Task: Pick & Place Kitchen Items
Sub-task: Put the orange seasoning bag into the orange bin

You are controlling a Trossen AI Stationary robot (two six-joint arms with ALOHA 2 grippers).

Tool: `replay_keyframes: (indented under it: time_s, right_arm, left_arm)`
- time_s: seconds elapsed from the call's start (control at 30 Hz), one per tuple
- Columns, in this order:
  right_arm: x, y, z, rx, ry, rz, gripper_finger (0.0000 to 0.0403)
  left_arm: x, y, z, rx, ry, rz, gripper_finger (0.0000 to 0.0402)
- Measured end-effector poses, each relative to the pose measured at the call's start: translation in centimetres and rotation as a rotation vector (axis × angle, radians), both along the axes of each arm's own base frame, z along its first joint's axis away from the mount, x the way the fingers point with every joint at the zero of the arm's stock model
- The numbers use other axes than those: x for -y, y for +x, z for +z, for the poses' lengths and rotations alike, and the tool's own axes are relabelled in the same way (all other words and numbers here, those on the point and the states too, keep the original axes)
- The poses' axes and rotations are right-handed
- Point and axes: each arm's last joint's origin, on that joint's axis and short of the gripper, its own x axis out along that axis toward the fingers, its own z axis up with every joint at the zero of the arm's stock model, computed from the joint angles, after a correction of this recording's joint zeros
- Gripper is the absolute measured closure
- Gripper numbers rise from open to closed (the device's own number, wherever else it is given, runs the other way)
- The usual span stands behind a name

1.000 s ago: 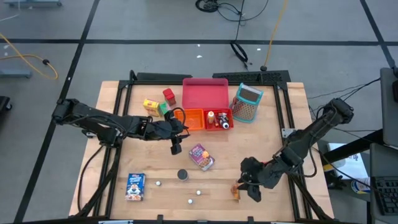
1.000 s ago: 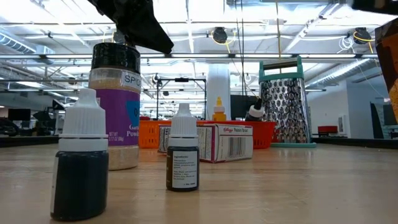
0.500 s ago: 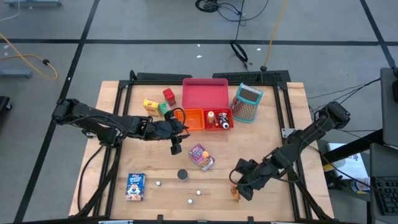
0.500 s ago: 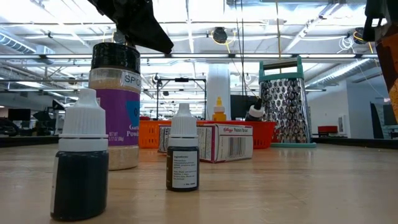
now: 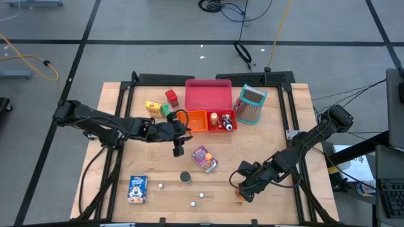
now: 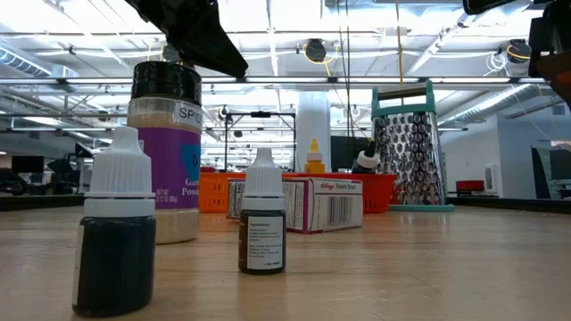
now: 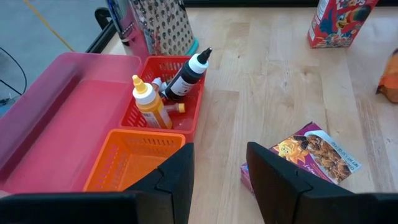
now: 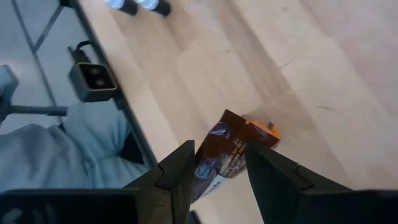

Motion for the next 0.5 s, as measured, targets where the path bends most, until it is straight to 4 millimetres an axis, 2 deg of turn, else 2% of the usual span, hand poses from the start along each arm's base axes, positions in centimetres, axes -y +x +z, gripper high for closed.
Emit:
replay_keyframes:
  time_s: [0.13, 0.33, 0.5]
  right_arm:
    - [0.14, -0.18, -0.14, -0.028, -0.008, -0.016, 0.0281]
    - [0.14, -0.19, -0.15, -0.036, 0.001, -0.029, 0.0325]
    - [0.33, -0.45, 0.62, -0.006, 0.014, -0.014, 0.0336]
  left_arm:
    - [0.00, -0.03, -0.05, -0.006, 0.001, 0.000, 0.0252]
    - [0.00, -0.03, -0.04, -0.006, 0.001, 0.000, 0.0252]
    - [0.00, -0.03, -0.04, -0.005, 0.001, 0.000, 0.0252]
